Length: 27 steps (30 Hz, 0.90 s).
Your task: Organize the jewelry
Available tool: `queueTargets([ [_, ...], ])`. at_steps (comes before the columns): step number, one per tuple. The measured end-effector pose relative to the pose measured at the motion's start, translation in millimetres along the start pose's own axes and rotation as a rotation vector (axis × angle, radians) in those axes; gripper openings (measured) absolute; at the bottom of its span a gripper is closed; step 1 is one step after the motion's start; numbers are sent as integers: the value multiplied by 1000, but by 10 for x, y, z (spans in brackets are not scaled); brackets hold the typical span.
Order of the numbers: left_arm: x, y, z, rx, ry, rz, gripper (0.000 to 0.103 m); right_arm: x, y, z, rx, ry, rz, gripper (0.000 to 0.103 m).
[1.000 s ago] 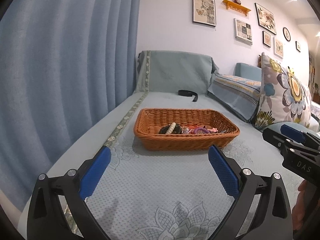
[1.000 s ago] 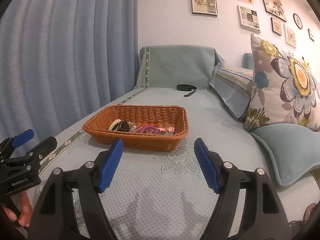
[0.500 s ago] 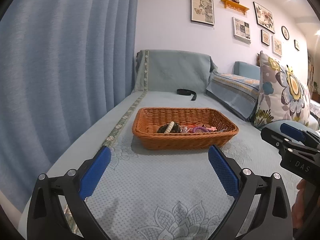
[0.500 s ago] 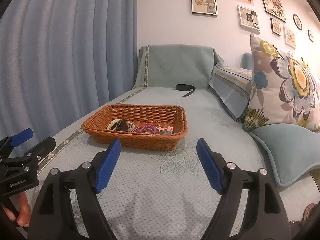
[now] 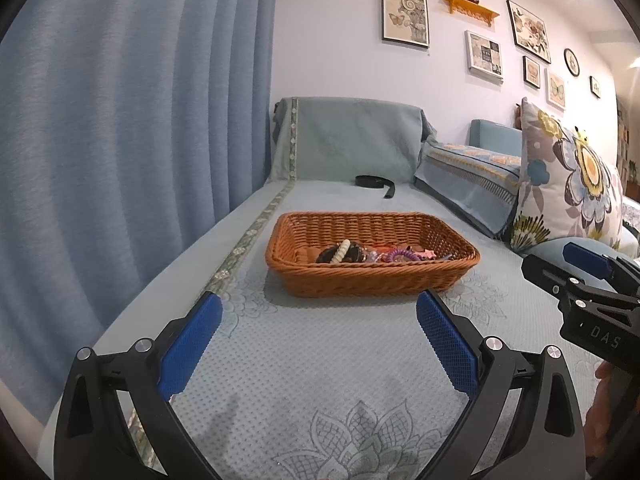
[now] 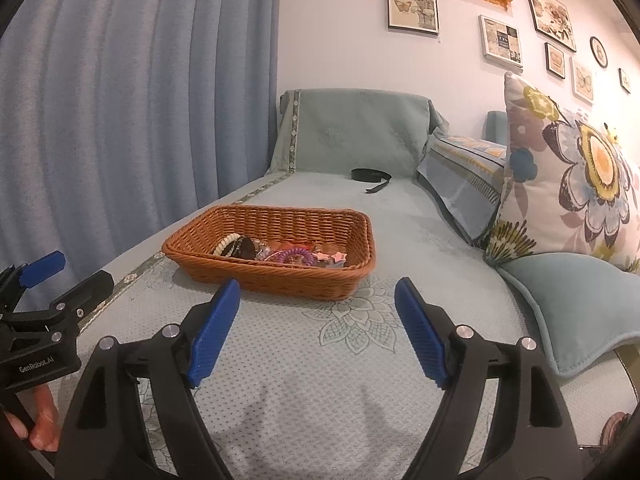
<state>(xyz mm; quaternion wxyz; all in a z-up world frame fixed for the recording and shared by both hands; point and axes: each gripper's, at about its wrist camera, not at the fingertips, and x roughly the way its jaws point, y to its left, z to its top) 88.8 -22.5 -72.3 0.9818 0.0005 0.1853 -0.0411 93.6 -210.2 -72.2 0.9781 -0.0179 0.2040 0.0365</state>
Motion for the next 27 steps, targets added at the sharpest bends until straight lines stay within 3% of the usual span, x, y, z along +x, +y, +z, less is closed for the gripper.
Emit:
queueTargets([
  [27, -4, -25, -16, 5, 0, 1, 95, 20, 7, -8, -8, 5, 5, 79],
])
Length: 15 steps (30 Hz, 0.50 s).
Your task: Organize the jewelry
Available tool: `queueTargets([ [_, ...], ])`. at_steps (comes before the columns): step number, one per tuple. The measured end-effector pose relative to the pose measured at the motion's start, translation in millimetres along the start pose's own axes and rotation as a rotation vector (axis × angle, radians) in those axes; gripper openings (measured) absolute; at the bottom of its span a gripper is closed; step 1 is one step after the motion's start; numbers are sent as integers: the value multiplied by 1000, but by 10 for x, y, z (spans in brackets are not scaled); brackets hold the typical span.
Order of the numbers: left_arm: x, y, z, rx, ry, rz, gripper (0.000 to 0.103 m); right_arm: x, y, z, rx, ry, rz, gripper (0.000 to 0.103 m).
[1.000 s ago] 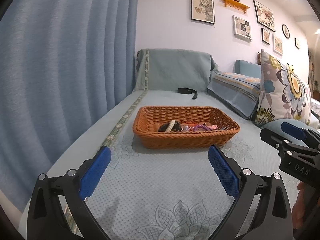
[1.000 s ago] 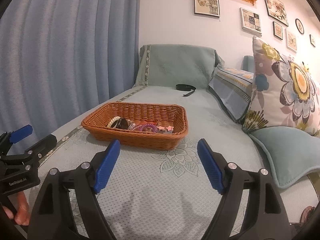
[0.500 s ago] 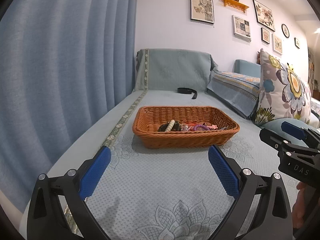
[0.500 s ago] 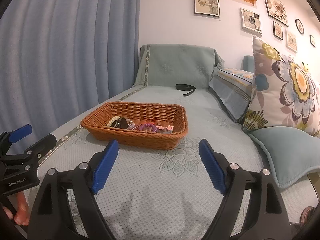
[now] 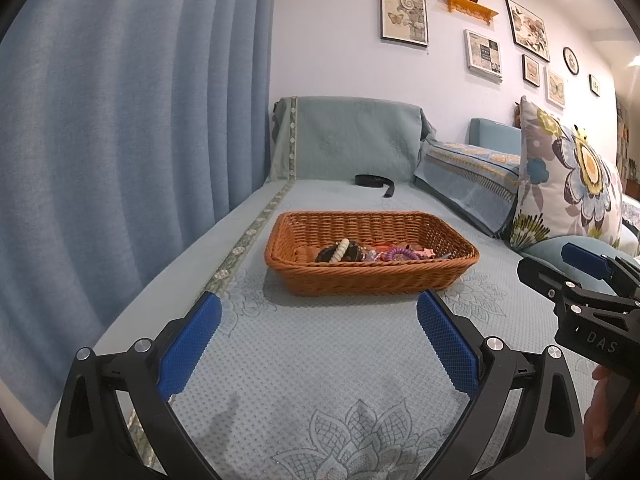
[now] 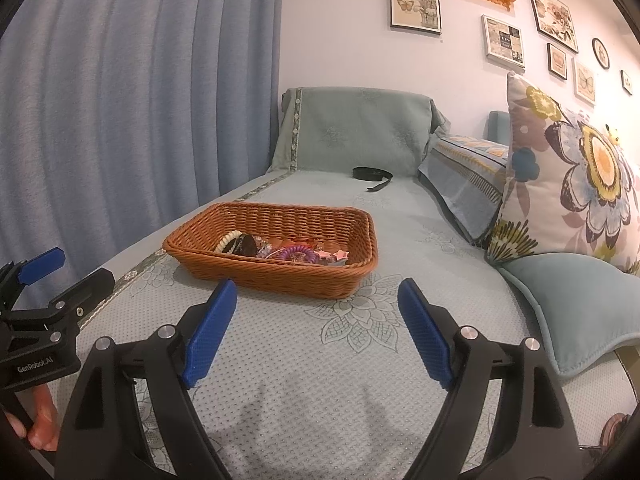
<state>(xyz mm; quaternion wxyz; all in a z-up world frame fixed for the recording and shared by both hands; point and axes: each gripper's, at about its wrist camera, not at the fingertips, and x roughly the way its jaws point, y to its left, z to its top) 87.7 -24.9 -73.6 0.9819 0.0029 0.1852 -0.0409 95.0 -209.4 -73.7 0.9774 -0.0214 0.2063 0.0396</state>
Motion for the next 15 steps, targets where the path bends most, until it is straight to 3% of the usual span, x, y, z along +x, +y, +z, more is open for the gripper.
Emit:
queueTargets([
  [15, -1, -27, 5, 13, -1, 1, 95, 12, -16, -1, 1, 7, 5, 81],
])
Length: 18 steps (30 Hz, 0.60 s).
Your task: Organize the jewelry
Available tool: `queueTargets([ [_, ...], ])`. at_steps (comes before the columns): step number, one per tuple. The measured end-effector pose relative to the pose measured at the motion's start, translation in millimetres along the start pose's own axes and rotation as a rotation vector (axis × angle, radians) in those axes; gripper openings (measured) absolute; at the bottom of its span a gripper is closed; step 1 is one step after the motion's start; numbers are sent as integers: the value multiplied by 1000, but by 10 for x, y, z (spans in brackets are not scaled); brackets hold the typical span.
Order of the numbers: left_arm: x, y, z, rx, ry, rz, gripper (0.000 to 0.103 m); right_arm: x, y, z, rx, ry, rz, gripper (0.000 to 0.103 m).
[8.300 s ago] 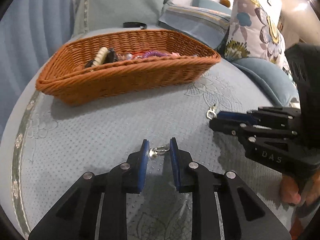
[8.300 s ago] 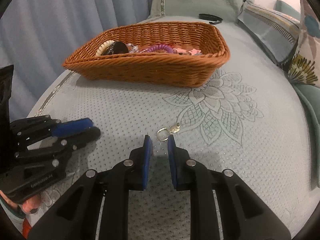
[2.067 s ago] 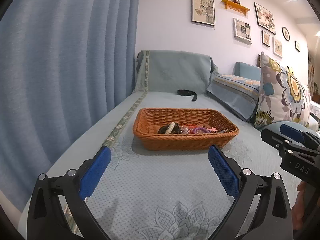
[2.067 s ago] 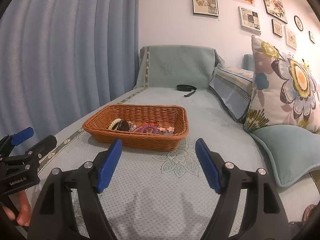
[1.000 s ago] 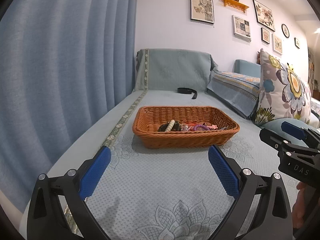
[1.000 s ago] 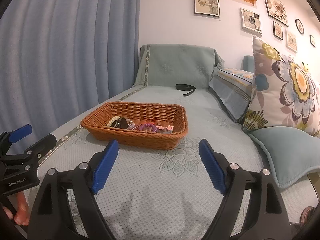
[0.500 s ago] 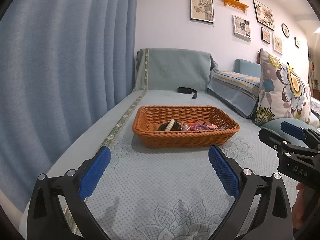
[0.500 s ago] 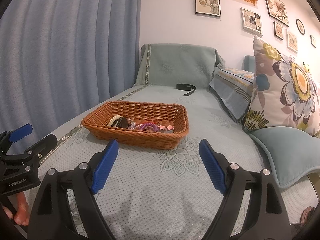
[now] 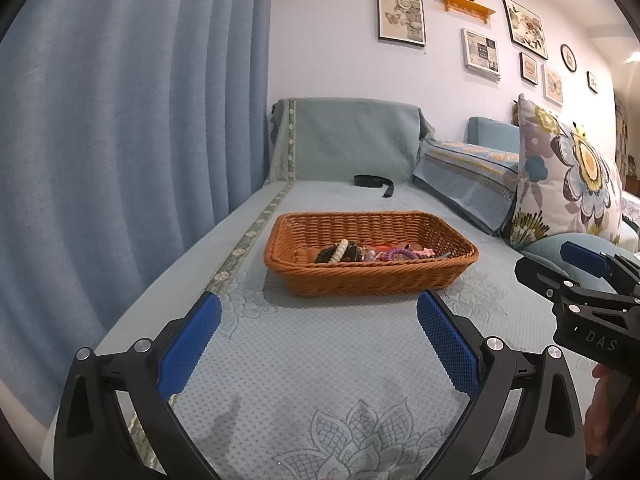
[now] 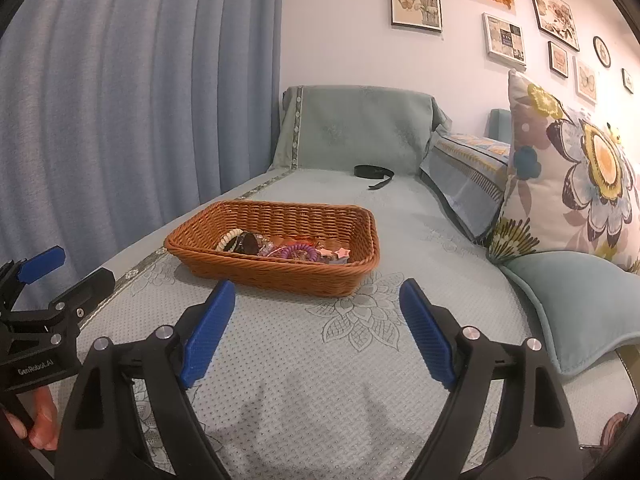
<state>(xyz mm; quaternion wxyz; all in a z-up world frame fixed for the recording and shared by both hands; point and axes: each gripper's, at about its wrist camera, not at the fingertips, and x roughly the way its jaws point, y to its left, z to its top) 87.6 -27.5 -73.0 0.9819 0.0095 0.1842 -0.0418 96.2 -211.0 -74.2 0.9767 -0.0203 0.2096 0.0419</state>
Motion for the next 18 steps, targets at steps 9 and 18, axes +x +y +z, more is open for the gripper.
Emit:
queueTargets([
  [9, -2, -3, 4, -1, 4, -6, 95, -4, -3, -2, -5, -2, -1, 81],
  [18, -6, -19, 4, 2, 2, 1, 95, -5, -8, -3, -5, -2, 1, 81],
])
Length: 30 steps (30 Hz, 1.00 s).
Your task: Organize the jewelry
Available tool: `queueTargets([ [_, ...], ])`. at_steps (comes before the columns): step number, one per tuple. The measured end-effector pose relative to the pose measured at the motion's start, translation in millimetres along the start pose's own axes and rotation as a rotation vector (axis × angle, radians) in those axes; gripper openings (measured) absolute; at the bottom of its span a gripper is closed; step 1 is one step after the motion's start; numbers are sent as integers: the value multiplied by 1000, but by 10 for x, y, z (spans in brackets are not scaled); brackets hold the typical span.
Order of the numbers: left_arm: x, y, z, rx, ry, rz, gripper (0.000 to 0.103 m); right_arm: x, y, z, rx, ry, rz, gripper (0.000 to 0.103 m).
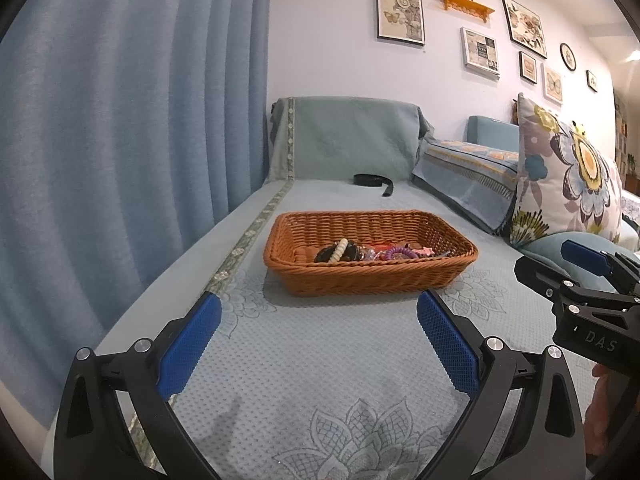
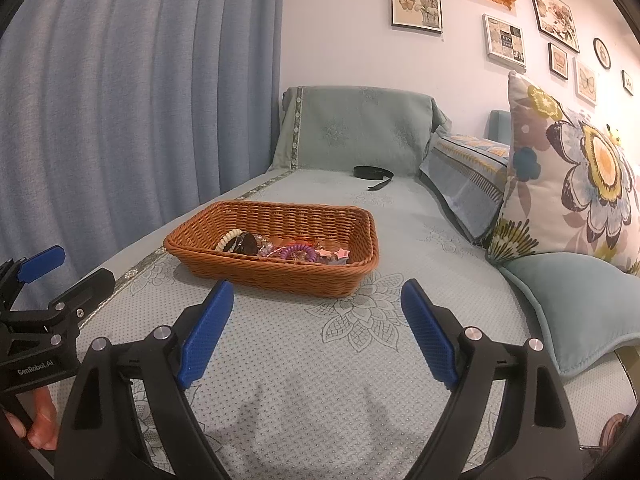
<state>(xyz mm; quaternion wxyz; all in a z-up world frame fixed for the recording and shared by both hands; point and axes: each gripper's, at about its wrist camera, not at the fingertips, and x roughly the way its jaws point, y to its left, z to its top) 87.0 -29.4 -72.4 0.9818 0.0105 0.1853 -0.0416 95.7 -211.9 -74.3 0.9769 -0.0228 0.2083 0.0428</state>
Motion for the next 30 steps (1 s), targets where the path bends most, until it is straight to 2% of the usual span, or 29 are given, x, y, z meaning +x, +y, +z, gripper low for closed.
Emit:
queueTargets([
  [18, 7, -17, -7, 12, 8, 23, 95, -2, 19, -1, -6, 4, 4, 82],
  [27, 15, 41, 11, -19, 22, -12, 96, 3, 20, -4, -9, 5, 6, 82],
  [30, 13, 60, 11, -25, 18, 3, 96, 4, 21, -8, -8, 6, 6, 82],
])
